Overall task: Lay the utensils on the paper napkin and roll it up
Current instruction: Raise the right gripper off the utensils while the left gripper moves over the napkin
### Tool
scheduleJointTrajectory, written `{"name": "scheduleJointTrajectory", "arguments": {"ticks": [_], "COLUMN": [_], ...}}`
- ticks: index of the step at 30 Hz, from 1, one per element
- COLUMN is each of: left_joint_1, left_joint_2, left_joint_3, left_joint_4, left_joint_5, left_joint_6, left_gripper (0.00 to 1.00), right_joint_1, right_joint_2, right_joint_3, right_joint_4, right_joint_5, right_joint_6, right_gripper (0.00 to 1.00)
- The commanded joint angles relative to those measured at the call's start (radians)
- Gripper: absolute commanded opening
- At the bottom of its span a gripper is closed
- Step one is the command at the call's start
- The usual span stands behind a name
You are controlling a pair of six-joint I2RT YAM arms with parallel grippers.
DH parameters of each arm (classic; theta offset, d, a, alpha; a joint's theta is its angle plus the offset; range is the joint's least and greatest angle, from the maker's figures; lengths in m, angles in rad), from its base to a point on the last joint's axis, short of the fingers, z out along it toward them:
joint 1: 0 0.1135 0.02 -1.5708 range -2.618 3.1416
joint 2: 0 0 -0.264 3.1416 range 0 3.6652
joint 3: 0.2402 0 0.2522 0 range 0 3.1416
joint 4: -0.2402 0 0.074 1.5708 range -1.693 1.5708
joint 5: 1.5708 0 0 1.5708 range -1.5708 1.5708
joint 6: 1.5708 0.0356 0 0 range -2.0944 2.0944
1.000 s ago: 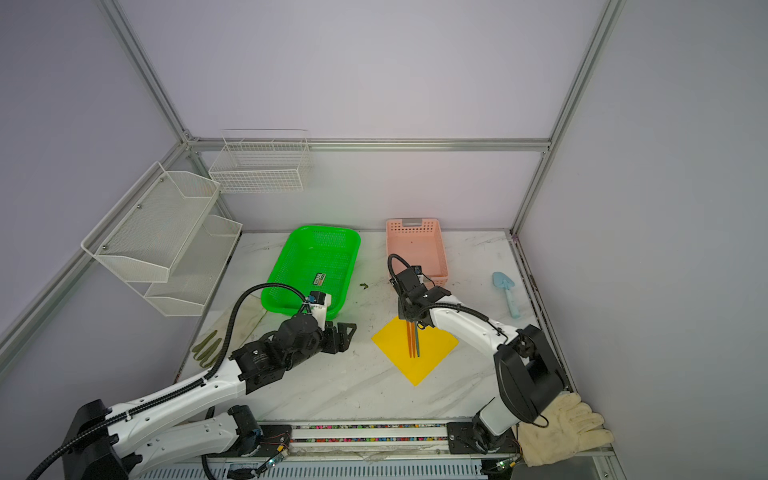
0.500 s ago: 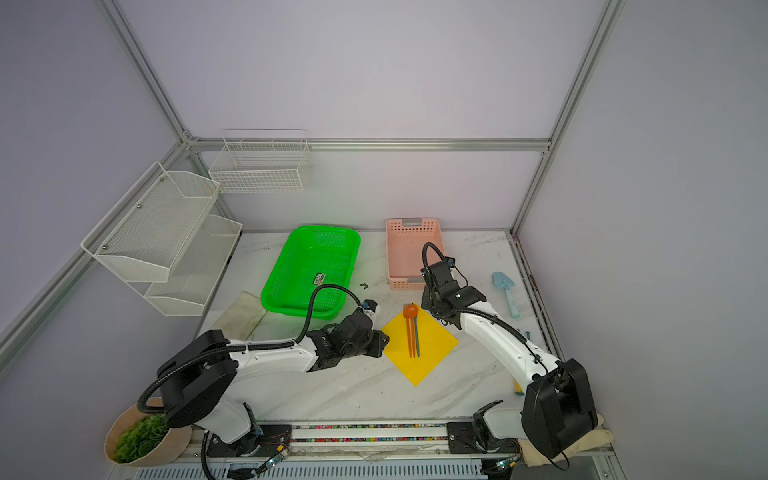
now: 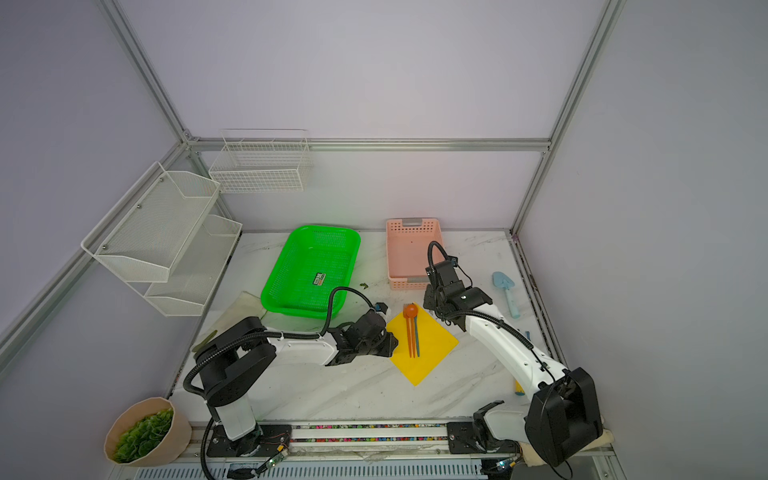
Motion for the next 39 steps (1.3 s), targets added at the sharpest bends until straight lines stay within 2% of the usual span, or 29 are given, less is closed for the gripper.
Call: {"name": "scheduleJointTrajectory", "arguments": {"ticks": [1,12,19,29,39], "left_joint_1": [0.004,0.048,0.050,0.049,0.100], "left_joint_2": [0.001,-0.004,0.020,0.038,-0.021], "left_joint_3": [0.049,-0.026,-0.013,0.047,-0.048], "left_joint_4": [0.046,0.050,-0.024,-0.234,-0.244], "left_joint_5": [-0.007,-0.008,-0.006,-0.108,-0.140], "left_joint_6": [-0.020,-0.031,-0.019,0.006,-0.006], "left_gripper": [0.22,0.21,0.11,0.09,0.08], "right_joint_1": [-0.004,-0.004,-0.004,-0.005,-0.004], "right_joint_2": [-0.024,-0.037,-0.043,-0.063,-0.051], "right_joint_3": [-0.009,-0.014,-0.005,0.009,-0.004], "right_joint_4": [-0.007,-0.005,-0.005,-0.009,-0.001], "right_joint_5": [-0.004,-0.015,-0.020,-0.036,-0.043], "right_joint_6": [-0.005,-0.012,-0.013,-0.012,-0.023], "right_gripper": [0.29,0.28,0.27,0.27,0.26]}}
